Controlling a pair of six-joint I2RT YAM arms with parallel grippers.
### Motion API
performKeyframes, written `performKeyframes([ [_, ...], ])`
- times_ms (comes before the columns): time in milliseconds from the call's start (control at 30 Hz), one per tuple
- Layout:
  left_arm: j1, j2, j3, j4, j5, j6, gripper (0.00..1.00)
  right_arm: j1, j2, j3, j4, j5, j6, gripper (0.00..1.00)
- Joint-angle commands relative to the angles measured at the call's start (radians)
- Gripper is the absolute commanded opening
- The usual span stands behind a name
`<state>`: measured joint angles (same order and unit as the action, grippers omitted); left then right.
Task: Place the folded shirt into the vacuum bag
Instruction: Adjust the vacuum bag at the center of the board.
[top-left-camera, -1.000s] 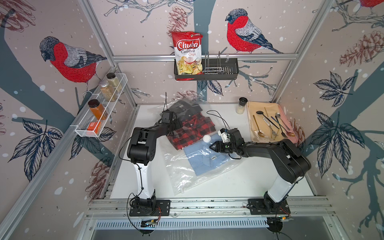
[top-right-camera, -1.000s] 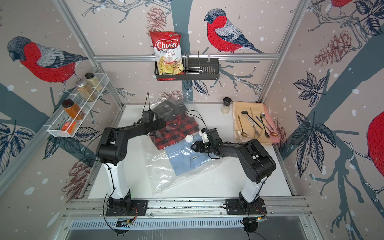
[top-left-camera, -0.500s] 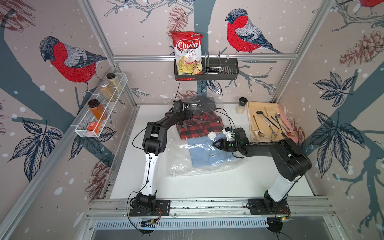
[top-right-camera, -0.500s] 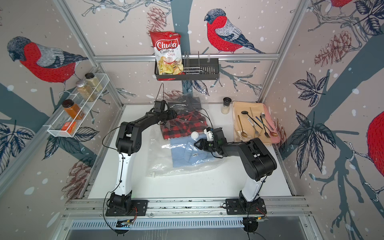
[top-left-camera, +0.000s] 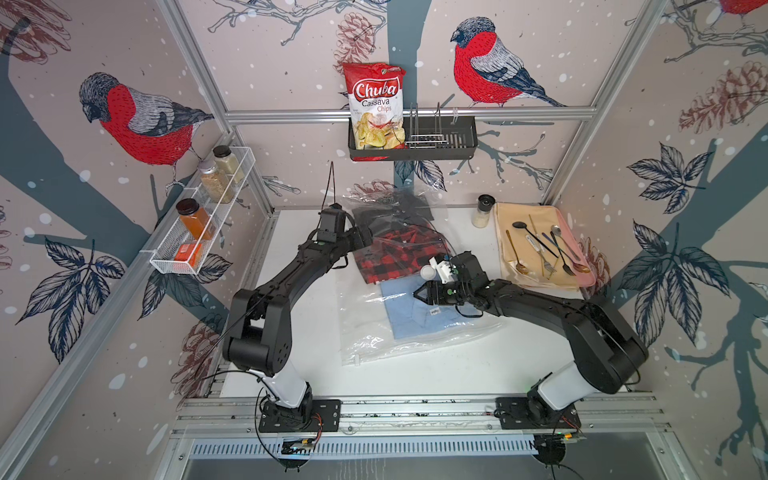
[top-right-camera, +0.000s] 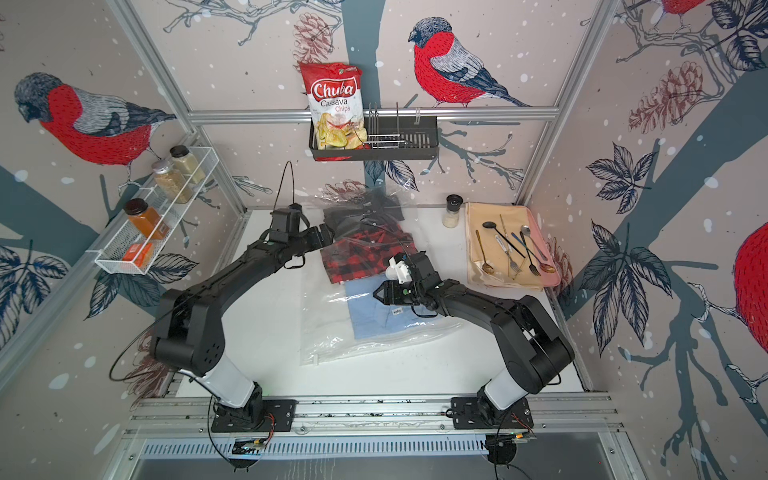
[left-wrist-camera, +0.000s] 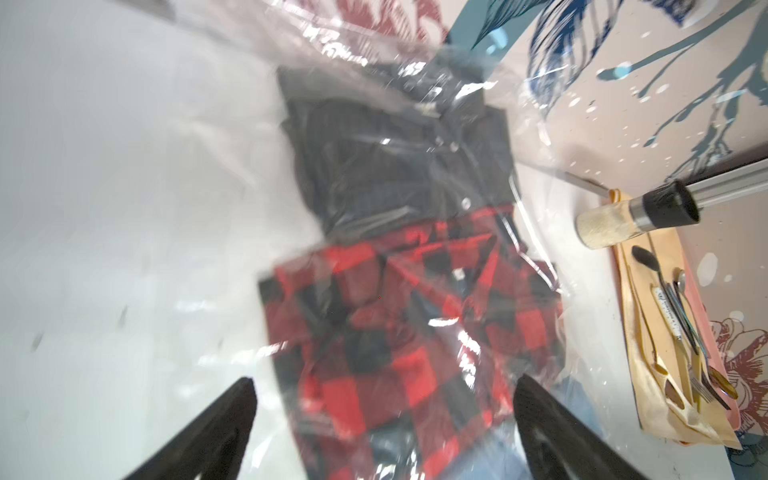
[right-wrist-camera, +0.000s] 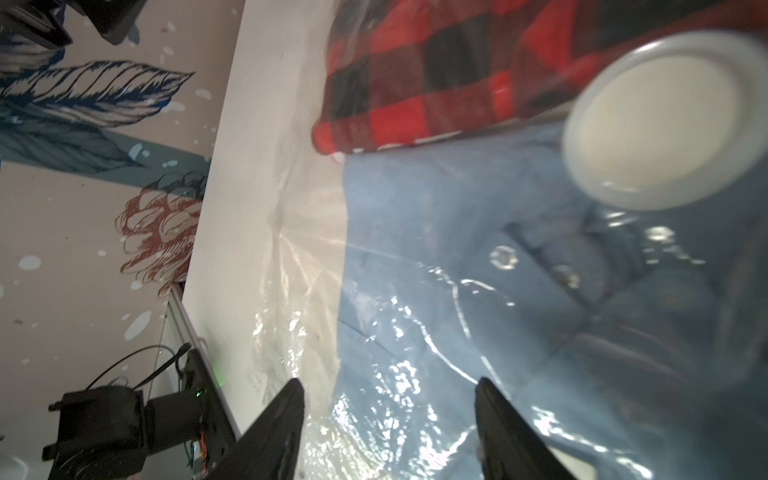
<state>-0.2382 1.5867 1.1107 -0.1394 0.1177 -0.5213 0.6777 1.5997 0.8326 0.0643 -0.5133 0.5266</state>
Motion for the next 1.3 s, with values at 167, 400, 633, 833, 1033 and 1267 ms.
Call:
performKeyframes([
  [167,0.002,-0.346,-0.369,-0.058,-0.153,-0.159,0.96,0.144,0.156,0.021,0.190,-0.268,0.055,0.64],
  [400,0.002,-0.528,-0.587,-0.045,-0.088,-0.268,0.96,0.133,0.280,0.010,0.166,-0.219,0.052,0.62],
  [633,0.002,-0.599,-0.700,-0.079,-0.016,-0.328,0.96,0.080,0.284,-0.053,0.246,-0.152,0.102,0.62],
  [833,0.000,-0.610,-0.718,-0.245,-0.028,-0.383,0.96,0.076,0.320,-0.079,0.348,-0.203,0.147,0.62],
  [1033,0.000,-0.679,-0.766,-0.329,0.046,-0.450,0.92,0.077,0.338,-0.101,0.406,-0.218,0.176,0.61],
  [1267,-0.001,-0.808,-0.838,-0.333,0.155,-0.528,0.84,0.088,0.241,-0.130,0.354,-0.177,0.115,0.61],
])
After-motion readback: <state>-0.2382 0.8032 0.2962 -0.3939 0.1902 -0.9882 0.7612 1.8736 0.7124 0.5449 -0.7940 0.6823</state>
